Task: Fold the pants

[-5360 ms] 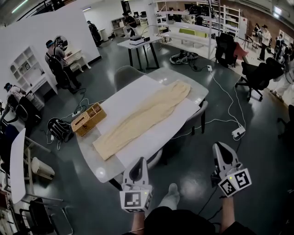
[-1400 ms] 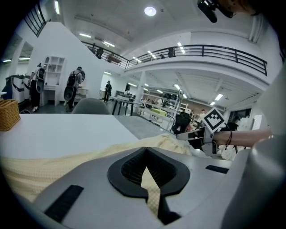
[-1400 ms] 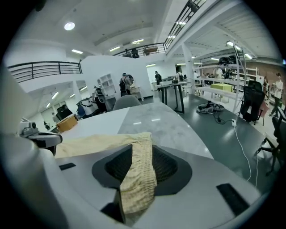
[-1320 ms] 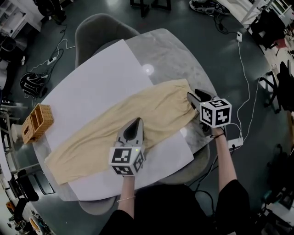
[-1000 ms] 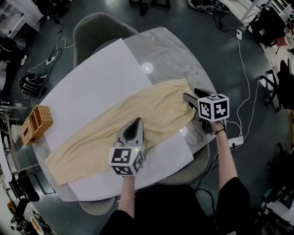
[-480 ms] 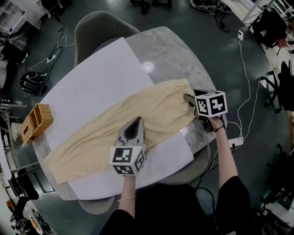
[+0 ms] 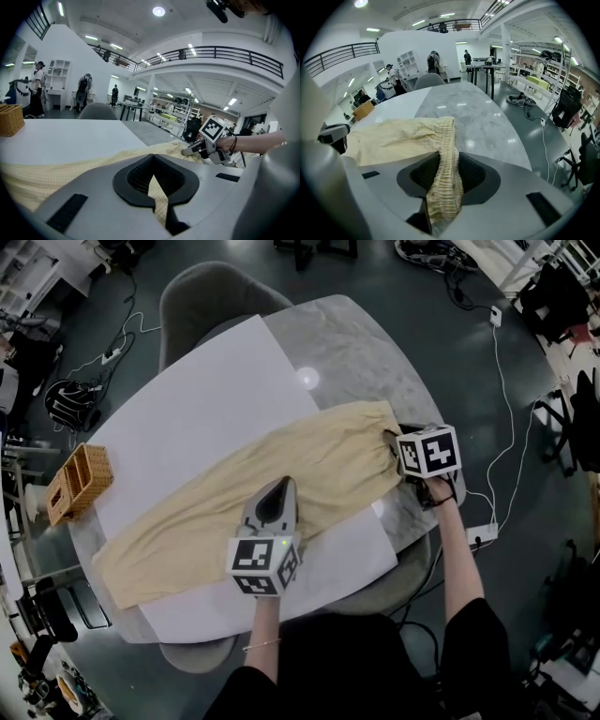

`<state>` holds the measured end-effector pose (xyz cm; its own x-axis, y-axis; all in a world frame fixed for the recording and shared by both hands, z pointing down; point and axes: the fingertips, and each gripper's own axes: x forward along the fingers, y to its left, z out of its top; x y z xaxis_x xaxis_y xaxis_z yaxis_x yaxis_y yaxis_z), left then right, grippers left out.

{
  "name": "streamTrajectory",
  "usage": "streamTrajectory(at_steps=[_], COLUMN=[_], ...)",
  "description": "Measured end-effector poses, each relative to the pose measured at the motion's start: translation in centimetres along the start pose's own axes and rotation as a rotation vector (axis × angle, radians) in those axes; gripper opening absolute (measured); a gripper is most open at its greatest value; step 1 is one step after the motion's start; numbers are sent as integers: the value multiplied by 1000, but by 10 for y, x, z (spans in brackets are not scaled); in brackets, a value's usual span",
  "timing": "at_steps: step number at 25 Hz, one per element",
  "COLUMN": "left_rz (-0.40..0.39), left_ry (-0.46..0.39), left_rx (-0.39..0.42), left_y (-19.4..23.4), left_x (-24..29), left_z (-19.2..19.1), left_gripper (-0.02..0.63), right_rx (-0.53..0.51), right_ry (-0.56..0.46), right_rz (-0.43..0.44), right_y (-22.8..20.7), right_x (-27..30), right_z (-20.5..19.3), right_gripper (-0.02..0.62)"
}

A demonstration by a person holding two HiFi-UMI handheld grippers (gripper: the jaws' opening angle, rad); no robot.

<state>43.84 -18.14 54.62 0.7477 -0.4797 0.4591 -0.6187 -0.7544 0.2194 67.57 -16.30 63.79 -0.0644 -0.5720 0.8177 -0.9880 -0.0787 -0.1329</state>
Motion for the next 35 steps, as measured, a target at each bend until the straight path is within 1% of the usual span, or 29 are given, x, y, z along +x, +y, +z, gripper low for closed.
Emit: streamTrajectory(at_steps=[7,10,17,22,30,35], left_rz=[21,36,66,93,145,180], left_ry=[-13,-23,-41,-42,-77,-97], left_rx=[-2,-2,-1,21,23,9], left_y=[-1,-1,1,6,15,19], left_x=[-10,-15,-32,-53,-92,-114], left_z=[3,5,8,9,11,12], left_gripper=[8,8,8,8,8,8], right_rx=[-15,-3,97,147,154,112], right_ry=[16,17,-7,-35,-83,-127], right_rz=[-21,-6,75,145,230,254], right_y=[-1,0,5,18,46,67], right_x=[0,1,-10,-29,-67,-90], right_z=[-2,0,4,15,37,50], right_gripper=[109,87,69,67,67,67])
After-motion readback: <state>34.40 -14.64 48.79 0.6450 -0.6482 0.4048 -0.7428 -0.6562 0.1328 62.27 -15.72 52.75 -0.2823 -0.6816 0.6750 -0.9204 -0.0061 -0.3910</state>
